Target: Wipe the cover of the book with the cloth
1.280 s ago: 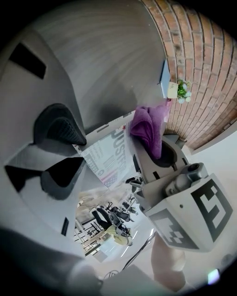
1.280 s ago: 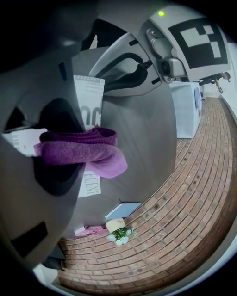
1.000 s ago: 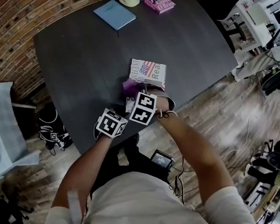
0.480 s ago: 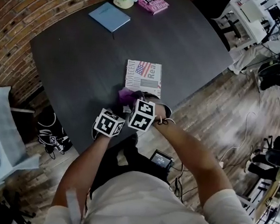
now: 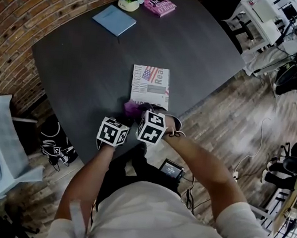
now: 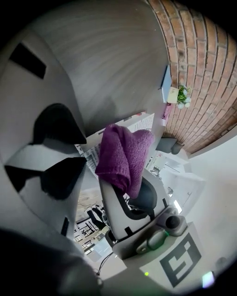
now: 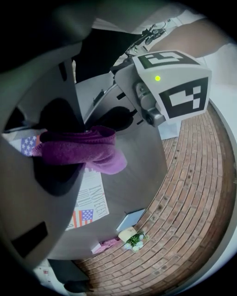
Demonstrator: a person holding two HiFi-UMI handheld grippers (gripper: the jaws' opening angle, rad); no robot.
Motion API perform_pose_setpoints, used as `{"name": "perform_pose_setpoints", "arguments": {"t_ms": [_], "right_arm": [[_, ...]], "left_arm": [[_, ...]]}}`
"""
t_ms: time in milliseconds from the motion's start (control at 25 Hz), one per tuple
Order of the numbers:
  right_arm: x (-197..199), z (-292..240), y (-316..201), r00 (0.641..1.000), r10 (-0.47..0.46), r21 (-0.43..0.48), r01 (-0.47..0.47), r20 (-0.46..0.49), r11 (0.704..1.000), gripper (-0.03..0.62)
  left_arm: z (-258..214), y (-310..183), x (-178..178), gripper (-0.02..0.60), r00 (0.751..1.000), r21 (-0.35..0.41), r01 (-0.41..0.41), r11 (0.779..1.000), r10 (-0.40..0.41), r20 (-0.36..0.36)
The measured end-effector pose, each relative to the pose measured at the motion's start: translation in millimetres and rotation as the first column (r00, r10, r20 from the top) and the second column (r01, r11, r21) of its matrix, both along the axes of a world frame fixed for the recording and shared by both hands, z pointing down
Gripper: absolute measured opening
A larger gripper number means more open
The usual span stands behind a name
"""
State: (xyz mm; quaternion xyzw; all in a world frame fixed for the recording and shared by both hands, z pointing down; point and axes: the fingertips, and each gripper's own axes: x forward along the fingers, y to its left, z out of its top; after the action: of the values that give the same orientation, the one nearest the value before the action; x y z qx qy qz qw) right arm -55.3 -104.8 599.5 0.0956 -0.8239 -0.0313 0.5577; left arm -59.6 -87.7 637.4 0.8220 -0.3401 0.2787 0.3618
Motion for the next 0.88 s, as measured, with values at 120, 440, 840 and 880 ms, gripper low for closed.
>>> {"name": "perform_pose_setpoints", "arguments": {"t_ms": [120,440,840,880], "right_arm": [[2.3,-1.4,7.0,1.000,0.002,-0.035,-0.001,0.016,0.999,0.107],[5.7,-12.3,39.8,0.996,-0.074,-0.157,0.082,0.051,0.984,0.107],[31.0,-31.9,2.0,0.997,-0.072,-0.035,0.073,0.026,0.997,0.107],[36.8,-31.6,-6.0,0.998,-0.064,-0.017,0.064,0.012,0.998,0.108]], "left_arm": [[-1.9,1.7,-4.4,0.098,1.000,0.000,0.021,1.000,-0.021,-0.011],[-6.6,8.2,-20.2,0.097,0.997,-0.006,0.059,0.998,-0.060,-0.042],[-23.6,-11.7,-26.3,0.089,0.996,0.041,0.080,0.996,-0.078,-0.047],[-25.9,-14.6,-23.7,0.087,0.996,0.049,0.074,0.996,-0.072,-0.047]]}}
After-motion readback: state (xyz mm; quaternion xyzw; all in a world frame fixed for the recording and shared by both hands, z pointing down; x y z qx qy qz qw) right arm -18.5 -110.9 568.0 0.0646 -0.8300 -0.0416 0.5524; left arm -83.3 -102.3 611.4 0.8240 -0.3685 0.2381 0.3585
